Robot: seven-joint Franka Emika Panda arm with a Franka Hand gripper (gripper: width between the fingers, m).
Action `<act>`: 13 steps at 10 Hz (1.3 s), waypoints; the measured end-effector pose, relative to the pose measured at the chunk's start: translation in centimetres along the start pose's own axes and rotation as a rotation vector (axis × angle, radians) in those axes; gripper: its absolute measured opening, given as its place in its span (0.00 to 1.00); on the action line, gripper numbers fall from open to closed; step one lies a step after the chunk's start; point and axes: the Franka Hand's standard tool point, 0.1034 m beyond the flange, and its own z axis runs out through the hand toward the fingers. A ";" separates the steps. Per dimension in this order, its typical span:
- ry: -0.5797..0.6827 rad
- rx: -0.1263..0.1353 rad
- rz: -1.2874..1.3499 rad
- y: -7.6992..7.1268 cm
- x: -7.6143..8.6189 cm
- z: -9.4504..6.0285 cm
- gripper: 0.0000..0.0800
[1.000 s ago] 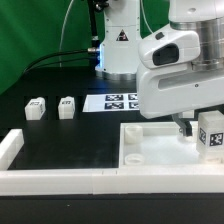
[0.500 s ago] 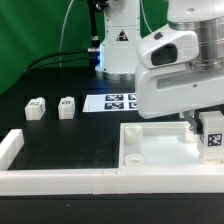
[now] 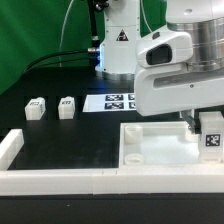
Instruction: Assemble one leg
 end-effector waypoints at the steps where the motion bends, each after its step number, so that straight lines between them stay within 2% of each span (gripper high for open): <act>1: 0.011 0.002 0.134 0.0 0.0 -0.1 0.37; 6: 0.018 0.011 0.604 -0.1 0.1 0.1 0.37; 7: 0.014 0.019 0.728 -0.1 0.1 0.1 0.37; 10: 0.004 0.029 0.899 -0.1 0.1 0.2 0.37; 12: 0.004 0.029 0.891 -0.2 0.1 0.2 0.37; 13: 0.004 0.029 0.890 -0.2 0.1 0.2 0.65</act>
Offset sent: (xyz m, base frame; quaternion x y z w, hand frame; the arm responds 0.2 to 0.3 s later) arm -0.0011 -0.0038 -0.0006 0.0004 0.0094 0.2332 0.9724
